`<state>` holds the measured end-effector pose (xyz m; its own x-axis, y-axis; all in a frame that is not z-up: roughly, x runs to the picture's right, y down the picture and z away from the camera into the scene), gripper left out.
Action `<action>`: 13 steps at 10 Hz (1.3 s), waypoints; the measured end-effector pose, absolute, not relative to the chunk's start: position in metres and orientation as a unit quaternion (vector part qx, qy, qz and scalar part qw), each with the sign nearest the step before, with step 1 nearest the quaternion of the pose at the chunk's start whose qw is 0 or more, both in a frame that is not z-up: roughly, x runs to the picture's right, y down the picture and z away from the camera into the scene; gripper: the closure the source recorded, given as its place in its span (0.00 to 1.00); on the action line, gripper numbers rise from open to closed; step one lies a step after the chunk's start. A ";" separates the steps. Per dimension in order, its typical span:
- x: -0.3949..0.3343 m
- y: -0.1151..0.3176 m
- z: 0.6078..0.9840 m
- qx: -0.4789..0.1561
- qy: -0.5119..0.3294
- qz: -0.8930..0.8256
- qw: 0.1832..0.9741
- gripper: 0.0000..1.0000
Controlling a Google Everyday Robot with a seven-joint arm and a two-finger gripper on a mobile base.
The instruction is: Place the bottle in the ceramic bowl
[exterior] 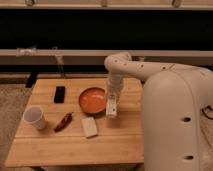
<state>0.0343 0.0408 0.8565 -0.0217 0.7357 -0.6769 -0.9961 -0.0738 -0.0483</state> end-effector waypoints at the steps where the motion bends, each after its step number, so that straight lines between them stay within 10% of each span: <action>1: 0.021 0.030 0.864 -0.286 0.224 0.667 0.651 1.00; 4: -0.019 0.011 0.880 -0.298 0.207 0.640 0.677 0.85; 10: -0.067 -0.002 0.903 -0.309 0.180 0.601 0.714 0.24; 13: -0.064 0.007 0.904 -0.310 0.175 0.598 0.718 0.20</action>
